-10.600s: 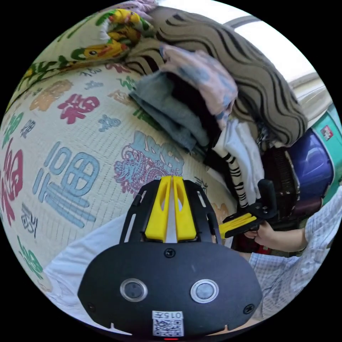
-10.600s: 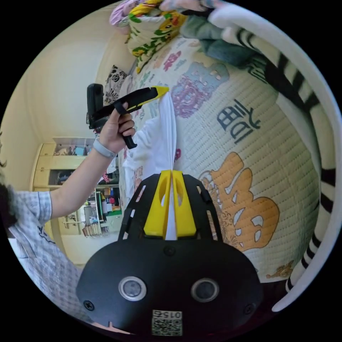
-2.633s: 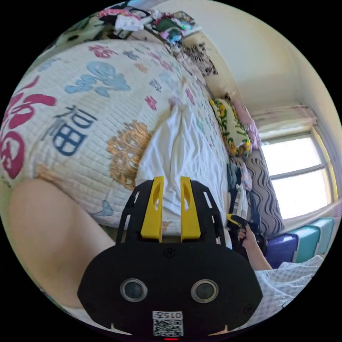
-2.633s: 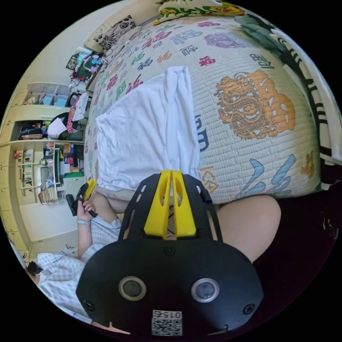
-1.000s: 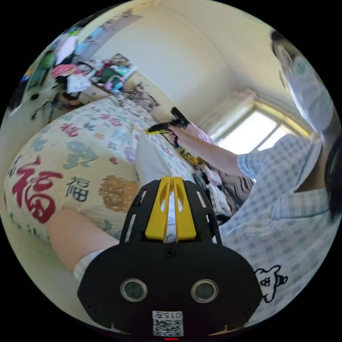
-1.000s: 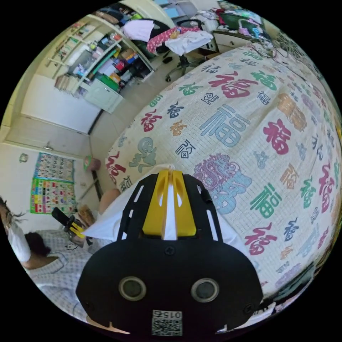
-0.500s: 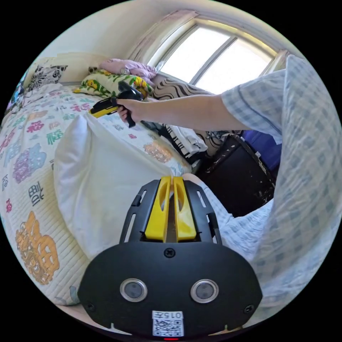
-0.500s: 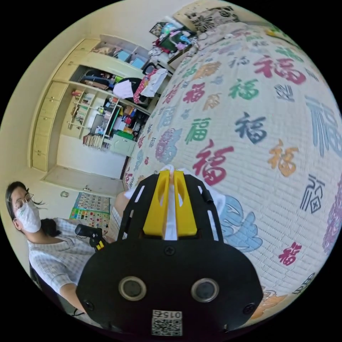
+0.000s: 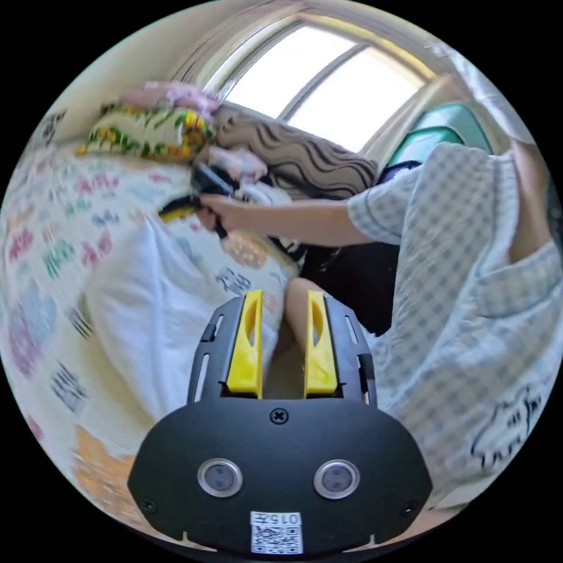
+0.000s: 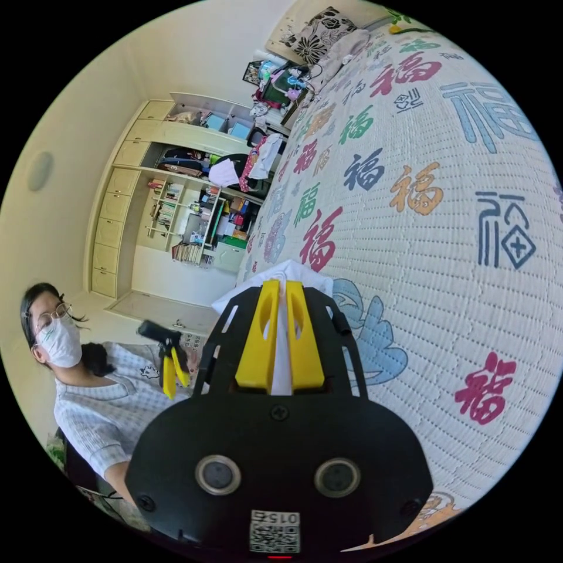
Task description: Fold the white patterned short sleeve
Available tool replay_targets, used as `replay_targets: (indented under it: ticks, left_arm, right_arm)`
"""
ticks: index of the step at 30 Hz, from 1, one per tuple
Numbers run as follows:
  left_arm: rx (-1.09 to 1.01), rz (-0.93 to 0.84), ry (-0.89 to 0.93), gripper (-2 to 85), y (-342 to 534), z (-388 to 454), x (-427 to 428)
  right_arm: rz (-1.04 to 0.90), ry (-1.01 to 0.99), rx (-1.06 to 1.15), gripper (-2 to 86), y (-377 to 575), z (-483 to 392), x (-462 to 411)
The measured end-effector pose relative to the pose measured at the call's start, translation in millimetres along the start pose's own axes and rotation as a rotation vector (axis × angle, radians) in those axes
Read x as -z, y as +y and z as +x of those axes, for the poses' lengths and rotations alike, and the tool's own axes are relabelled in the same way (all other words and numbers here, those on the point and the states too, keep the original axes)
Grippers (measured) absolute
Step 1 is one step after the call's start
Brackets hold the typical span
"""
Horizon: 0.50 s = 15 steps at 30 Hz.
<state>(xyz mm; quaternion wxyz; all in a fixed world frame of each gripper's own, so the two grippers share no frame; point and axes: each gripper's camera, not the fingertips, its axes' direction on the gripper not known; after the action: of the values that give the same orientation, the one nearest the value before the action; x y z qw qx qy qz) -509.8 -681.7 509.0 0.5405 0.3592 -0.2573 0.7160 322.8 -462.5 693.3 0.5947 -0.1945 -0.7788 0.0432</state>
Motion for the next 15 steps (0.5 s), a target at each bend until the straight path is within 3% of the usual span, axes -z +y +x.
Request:
replay_targets:
  ticks: [3, 5, 9, 13, 15]
  left_arm:
    - [-0.203, -0.026, -0.182, 11.9, -35.2, -63.5, 31.0]
    - [-0.254, -0.078, -0.168, 12.7, -58.9, -115.6, 25.2]
    - [-0.248, -0.326, 0.183, 19.7, -111.7, -220.2, -47.0]
    - [-0.243, -0.566, 0.402, 22.9, -129.6, -264.6, -123.7]
    - [-0.225, -0.83, 0.558, 20.4, -118.6, -280.2, -175.5]
  right_arm:
    - [-0.004, 0.005, 0.009, 0.6, 3.3, -5.3, 17.0]
    - [-0.005, 0.008, 0.007, 0.6, 5.1, -8.1, 25.6]
    - [-0.024, 0.025, -0.001, 0.5, 8.3, -13.7, 44.5]
    - [-0.047, 0.038, -0.01, 0.5, 10.9, -15.4, 59.8]
    - [-0.062, 0.041, -0.028, 0.5, 12.5, -12.9, 67.6]
